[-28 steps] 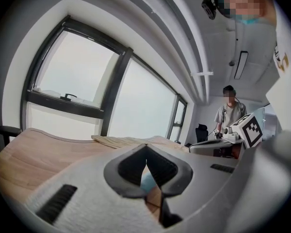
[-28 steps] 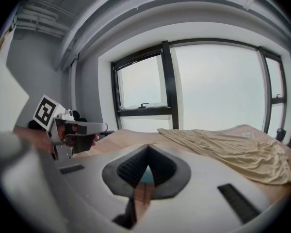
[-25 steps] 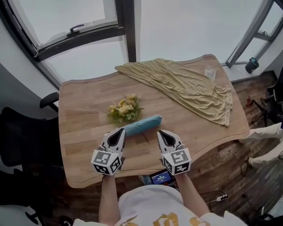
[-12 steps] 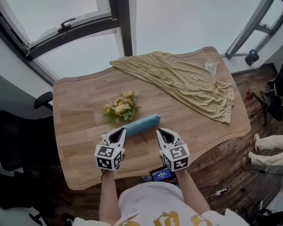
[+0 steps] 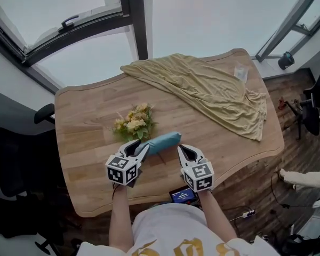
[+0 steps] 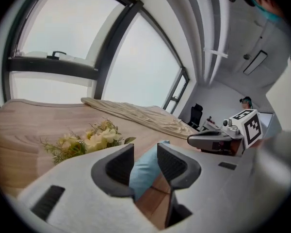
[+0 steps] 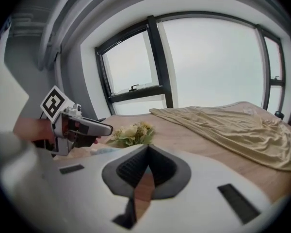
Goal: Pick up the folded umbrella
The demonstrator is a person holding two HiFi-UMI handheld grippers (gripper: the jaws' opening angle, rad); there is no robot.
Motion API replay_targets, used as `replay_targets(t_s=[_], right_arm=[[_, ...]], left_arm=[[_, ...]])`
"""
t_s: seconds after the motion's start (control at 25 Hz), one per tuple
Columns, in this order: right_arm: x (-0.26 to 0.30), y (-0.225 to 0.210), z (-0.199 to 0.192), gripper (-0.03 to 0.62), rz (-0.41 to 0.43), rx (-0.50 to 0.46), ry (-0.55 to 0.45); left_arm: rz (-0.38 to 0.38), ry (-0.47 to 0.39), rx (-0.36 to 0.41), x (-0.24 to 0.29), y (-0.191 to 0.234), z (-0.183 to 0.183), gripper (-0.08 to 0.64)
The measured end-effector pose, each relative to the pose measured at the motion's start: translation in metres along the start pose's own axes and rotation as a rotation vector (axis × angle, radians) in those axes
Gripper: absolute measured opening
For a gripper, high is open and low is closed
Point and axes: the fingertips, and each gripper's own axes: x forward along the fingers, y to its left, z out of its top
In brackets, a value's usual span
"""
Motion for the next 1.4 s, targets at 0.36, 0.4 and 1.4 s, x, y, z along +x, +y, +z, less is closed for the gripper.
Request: replay_targets(t_s=[0.36,0.4,1.4], right_arm=[[0.015,-0.016,-0.018,0.012,0.001,-0.003,0.071],[0.016,-0.017,-0.020,0.012,0.000,0.000,0.078],[0.022,-0.039,-0.039,0.012,0.015,0.061,0.143]], left_arm=[[-0.117,0.374,0.339,0.038,-0.001,-0.043,0.261],[-0.138,0.421,0.366,0.041,-0.002,-0.050,0.262],[-0.225,0.788,0.666,0.089,-0.003,-0.135,0.336]])
